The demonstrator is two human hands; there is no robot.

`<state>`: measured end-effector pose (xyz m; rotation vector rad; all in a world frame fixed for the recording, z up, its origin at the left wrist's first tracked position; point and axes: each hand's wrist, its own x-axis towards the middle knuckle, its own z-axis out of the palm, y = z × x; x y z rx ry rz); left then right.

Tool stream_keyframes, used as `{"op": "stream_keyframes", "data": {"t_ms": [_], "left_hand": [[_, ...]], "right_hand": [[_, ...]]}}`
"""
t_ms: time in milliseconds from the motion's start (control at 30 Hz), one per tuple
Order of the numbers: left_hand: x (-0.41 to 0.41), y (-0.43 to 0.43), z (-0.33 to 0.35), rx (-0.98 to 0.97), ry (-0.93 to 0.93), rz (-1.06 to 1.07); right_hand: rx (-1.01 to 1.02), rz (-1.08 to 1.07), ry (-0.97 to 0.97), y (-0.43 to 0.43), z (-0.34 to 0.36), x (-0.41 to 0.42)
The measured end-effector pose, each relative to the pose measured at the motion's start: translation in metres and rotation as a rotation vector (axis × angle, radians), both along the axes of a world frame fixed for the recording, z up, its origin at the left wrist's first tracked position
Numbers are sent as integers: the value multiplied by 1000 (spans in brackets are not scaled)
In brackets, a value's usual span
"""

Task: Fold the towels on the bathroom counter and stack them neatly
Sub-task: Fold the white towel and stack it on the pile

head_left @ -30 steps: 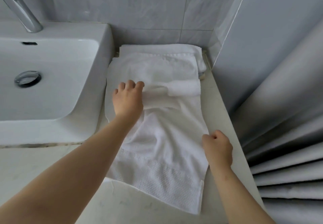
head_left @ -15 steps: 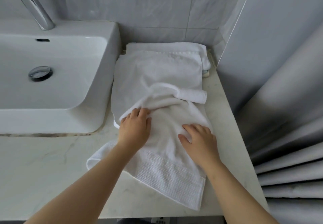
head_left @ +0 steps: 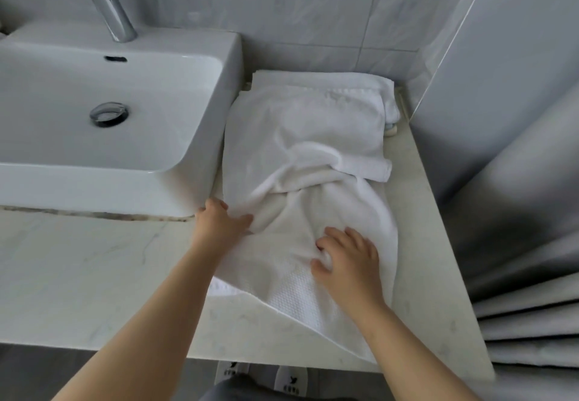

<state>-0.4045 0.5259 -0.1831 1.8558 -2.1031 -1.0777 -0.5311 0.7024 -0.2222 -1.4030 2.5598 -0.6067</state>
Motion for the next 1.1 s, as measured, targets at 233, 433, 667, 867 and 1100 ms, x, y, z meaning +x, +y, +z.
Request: {"op": "stream_keyframes", "data": {"t_ms": [233,433,667,867,1100], "left_hand": [[-8,5,-5,62,131,-61],[-5,-7,-5,-21,485,306],[4,20,-18,-74,331,113],[17,31,-15,-226,-194,-225],[7,43,2,-486,-246,-483]], "right_hand": [[-26,31,-136,9,2,-7],[-122,-59,-405,24,9,-26],[-113,3,-234,29,10,-21],[-87,-8,-258,33,18,-23],[-159,-45,-37,26,20,-17]]}}
